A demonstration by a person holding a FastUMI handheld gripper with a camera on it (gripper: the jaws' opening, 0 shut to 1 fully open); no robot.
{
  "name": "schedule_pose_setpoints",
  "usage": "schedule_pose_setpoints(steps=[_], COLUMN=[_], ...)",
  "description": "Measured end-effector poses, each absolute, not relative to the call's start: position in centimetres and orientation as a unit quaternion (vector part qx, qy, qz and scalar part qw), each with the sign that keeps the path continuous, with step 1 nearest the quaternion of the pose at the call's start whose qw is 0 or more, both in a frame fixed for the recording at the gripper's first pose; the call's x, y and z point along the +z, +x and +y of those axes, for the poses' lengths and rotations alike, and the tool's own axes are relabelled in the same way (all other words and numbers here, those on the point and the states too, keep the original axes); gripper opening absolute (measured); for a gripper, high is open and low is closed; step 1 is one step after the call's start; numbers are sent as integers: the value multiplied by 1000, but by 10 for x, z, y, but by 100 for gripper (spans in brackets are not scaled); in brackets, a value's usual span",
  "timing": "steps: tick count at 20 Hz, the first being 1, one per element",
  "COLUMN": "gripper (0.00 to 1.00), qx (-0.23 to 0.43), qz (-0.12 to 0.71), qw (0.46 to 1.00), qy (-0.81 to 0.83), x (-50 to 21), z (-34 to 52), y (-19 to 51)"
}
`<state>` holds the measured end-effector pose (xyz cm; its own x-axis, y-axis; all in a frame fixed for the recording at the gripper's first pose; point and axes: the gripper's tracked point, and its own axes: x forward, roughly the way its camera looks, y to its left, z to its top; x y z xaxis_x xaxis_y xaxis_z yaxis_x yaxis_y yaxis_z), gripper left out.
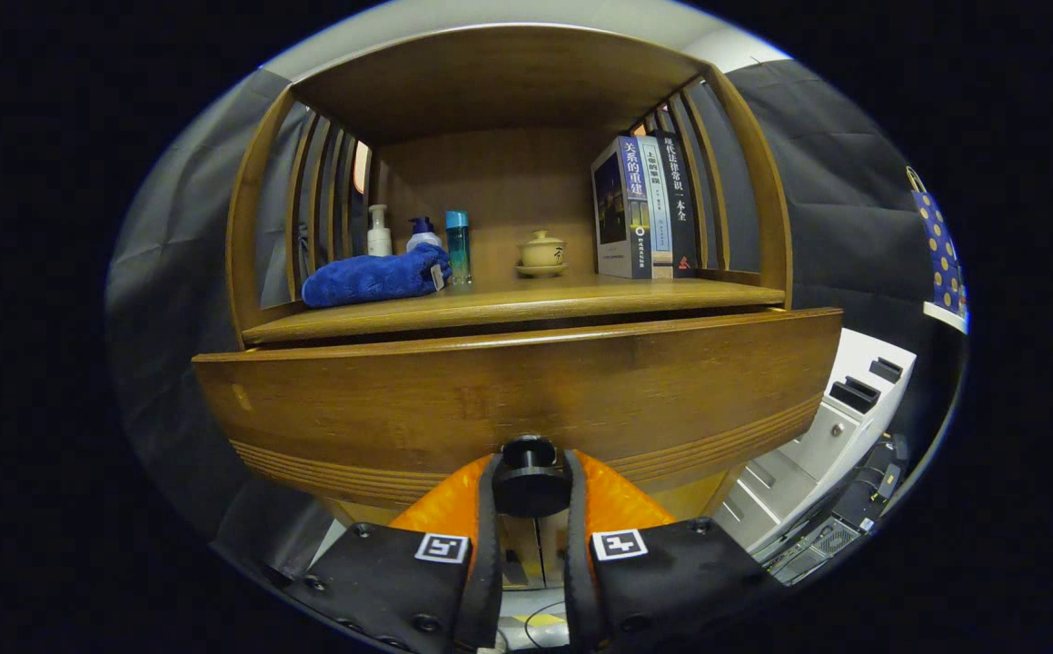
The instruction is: Pull open the drawer, take out the items inside it, and place them on the countertop above the cabinet.
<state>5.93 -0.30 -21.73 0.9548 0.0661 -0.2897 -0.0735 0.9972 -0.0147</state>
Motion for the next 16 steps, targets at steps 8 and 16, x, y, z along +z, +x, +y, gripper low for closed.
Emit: schedule_pose_setpoints(steps=[8, 16], gripper=[36, 36], qx=[24, 32], qz=[145, 146], qw=[989, 989], qy=[-10, -15], x=[-217, -219], z=[-6, -12], y=[46, 3])
